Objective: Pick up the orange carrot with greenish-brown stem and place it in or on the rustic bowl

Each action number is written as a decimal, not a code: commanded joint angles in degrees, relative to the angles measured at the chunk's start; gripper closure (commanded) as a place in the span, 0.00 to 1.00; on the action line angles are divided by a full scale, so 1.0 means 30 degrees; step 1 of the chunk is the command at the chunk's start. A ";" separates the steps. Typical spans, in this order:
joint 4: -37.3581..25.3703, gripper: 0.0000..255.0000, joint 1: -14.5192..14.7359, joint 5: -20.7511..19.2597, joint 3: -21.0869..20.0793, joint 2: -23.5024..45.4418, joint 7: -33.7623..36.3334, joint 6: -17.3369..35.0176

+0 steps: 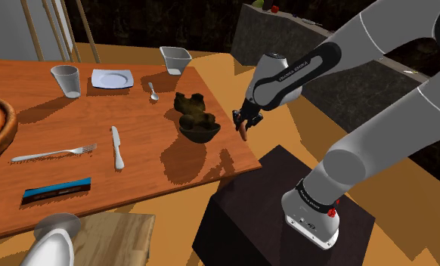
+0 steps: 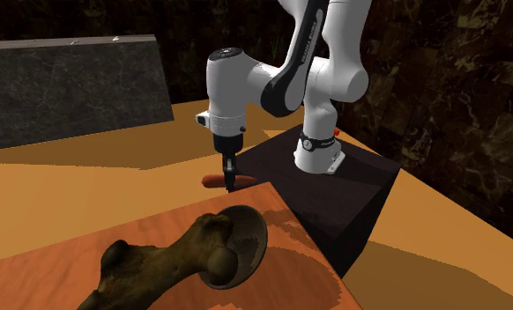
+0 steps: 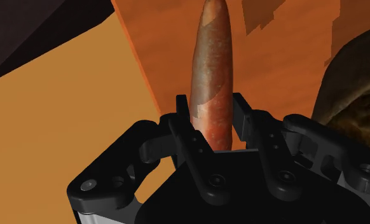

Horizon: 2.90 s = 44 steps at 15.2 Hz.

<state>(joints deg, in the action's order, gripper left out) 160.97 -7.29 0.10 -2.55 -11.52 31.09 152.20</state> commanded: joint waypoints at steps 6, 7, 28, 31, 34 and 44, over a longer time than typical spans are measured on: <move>-0.0434 1.00 0.0063 0.0122 0.0055 -0.2084 -0.0107 -0.2527; -0.0517 1.00 0.0070 0.0132 0.0062 -0.2350 -0.0117 -0.2877; -0.5621 1.00 0.2167 0.0113 -0.3870 0.1709 0.5950 -0.3955; -0.5393 1.00 0.2124 -0.0137 -0.3907 0.2358 0.6146 -0.3096; -0.5207 1.00 0.2080 -0.0441 -0.3929 0.3050 0.6381 -0.2241; -0.5016 1.00 0.2039 -0.0993 -0.3906 0.4116 0.6797 -0.1024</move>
<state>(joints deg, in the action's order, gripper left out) 145.74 -1.21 -2.88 -14.22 0.54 51.51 149.24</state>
